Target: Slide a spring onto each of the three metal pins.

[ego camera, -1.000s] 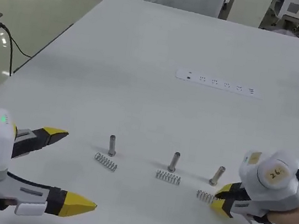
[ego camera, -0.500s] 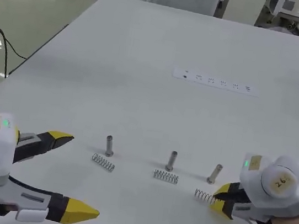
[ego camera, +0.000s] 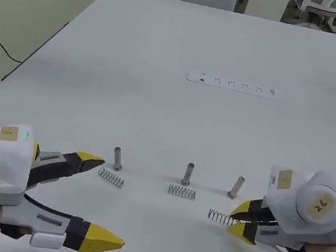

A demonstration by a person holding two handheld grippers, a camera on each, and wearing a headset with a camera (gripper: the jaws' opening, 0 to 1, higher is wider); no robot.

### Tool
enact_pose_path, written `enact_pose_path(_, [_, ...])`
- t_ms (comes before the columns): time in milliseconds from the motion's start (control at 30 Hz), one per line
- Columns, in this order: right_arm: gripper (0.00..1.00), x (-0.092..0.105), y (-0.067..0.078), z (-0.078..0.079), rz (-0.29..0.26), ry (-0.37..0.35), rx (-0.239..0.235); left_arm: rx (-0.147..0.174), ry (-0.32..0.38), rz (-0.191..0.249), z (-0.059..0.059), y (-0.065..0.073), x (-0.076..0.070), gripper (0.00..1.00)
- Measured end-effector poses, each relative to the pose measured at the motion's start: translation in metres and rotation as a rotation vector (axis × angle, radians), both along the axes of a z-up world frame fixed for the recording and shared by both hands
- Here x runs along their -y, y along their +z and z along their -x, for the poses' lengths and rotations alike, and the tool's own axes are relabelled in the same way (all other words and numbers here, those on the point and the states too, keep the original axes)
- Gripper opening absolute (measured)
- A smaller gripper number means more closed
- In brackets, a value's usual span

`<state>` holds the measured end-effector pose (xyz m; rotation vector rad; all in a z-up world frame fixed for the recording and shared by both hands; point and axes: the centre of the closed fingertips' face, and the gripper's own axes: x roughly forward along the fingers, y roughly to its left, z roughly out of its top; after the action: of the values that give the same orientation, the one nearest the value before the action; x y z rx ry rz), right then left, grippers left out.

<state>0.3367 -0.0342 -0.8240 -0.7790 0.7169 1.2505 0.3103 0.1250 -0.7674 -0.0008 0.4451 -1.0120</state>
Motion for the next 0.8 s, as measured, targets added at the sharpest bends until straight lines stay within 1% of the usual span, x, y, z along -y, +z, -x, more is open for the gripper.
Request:
enact_pose_path(67, [0.08, -0.001, 0.002, 0.001, -0.002, 0.011, 0.007, -0.01, -0.013, 0.001, -0.001, -0.002, 0.002, 0.9])
enact_pose_path(133, [0.08, -0.003, 0.002, 0.003, -0.008, 0.012, 0.0, -0.01, -0.027, 0.0, -0.001, -0.003, 0.005, 0.9])
enact_pose_path(200, [0.08, -0.004, 0.003, 0.004, -0.009, 0.014, 0.004, -0.006, -0.036, -0.01, -0.004, -0.006, 0.006, 0.9])
enact_pose_path(267, [0.08, -0.005, 0.004, 0.006, -0.004, 0.024, 0.012, -0.012, -0.044, -0.013, -0.007, -0.007, 0.008, 0.9])
enact_pose_path(333, [0.08, -0.006, 0.005, 0.007, -0.005, 0.022, 0.011, -0.004, -0.053, -0.016, -0.009, -0.007, 0.012, 0.89])
enact_pose_path(367, [0.08, -0.006, 0.005, 0.007, -0.003, 0.022, 0.012, -0.005, -0.057, -0.016, -0.01, -0.007, 0.014, 0.88])
enact_pose_path(433, [0.08, -0.008, 0.005, 0.008, 0.001, 0.027, 0.019, 0.002, -0.072, -0.013, -0.012, -0.006, 0.02, 0.87])
enact_pose_path(467, [0.08, -0.008, 0.005, 0.01, 0.003, 0.033, 0.017, -0.001, -0.086, -0.013, -0.012, -0.007, 0.024, 0.87])
enact_pose_path(600, [0.08, -0.011, 0.006, 0.012, 0.004, 0.041, 0.016, -0.001, -0.128, -0.014, -0.011, -0.012, 0.035, 0.81])
enact_pose_path(800, [0.08, -0.017, 0.009, 0.017, 0.001, 0.054, 0.017, 0.007, -0.181, 0.004, -0.008, -0.012, 0.049, 0.72])
